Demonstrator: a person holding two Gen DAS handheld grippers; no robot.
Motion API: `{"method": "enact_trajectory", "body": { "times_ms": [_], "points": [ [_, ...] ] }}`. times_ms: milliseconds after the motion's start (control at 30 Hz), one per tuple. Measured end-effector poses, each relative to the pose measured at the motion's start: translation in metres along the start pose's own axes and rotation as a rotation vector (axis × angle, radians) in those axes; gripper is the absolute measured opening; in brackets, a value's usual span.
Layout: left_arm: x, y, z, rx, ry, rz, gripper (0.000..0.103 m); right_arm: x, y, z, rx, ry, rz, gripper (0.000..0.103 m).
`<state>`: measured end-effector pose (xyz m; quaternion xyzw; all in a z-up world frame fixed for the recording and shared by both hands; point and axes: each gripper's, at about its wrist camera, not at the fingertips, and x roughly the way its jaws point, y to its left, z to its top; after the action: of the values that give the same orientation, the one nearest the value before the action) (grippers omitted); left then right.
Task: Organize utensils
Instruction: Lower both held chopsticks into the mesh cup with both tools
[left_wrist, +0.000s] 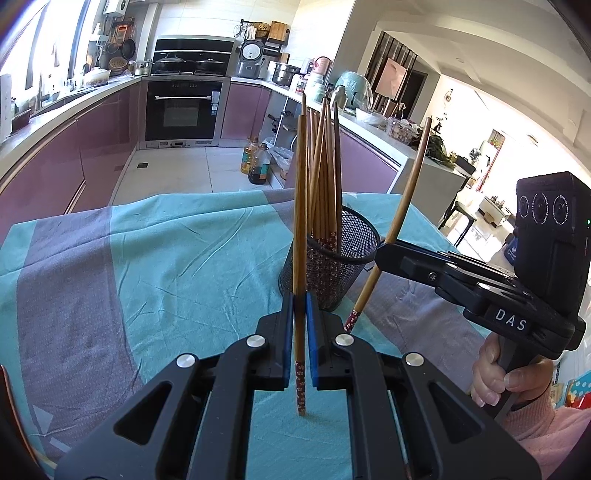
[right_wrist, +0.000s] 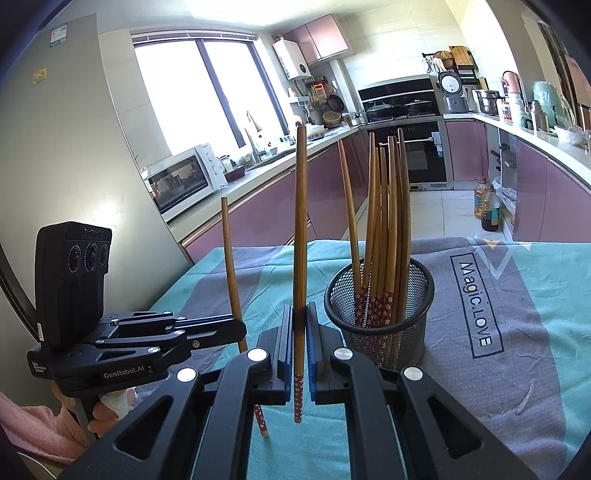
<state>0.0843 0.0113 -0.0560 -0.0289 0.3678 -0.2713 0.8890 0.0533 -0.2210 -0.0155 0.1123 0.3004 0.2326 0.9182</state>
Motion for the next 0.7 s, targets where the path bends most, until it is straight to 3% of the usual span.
{"method": "enact_trajectory", "body": {
  "times_ms": [700],
  "points": [
    [-0.003,-0.008,0.011,0.032,-0.028,-0.001,0.008,-0.014,0.0,0.007,-0.021,-0.038,-0.014,0.006]
  ]
}}
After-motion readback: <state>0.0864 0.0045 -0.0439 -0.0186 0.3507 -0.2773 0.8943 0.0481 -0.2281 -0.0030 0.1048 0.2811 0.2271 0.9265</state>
